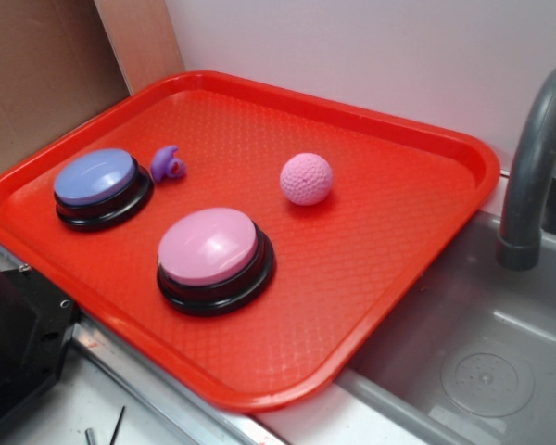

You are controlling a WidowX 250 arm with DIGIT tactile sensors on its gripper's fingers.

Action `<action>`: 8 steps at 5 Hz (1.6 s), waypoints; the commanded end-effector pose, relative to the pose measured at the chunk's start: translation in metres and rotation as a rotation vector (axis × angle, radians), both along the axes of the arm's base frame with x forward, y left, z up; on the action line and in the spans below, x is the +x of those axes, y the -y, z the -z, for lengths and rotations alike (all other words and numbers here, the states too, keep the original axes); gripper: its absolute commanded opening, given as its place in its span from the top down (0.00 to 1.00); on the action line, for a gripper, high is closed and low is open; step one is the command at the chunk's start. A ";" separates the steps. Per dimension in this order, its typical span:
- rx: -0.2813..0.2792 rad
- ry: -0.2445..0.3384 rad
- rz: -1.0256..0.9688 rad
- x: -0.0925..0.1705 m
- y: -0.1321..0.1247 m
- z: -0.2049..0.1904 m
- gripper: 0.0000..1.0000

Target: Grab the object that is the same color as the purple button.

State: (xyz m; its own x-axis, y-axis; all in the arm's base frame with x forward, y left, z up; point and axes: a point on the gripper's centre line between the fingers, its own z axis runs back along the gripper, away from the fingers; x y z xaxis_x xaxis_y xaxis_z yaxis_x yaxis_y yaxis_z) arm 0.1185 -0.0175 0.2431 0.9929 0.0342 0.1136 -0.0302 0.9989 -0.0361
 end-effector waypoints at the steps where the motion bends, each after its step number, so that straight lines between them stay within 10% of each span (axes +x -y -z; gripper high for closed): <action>1: 0.000 0.000 0.000 0.000 0.000 0.000 0.00; 4: 0.062 -0.156 -0.156 0.061 -0.055 0.094 0.00; 8: 0.128 -0.090 0.055 0.098 -0.083 0.160 0.00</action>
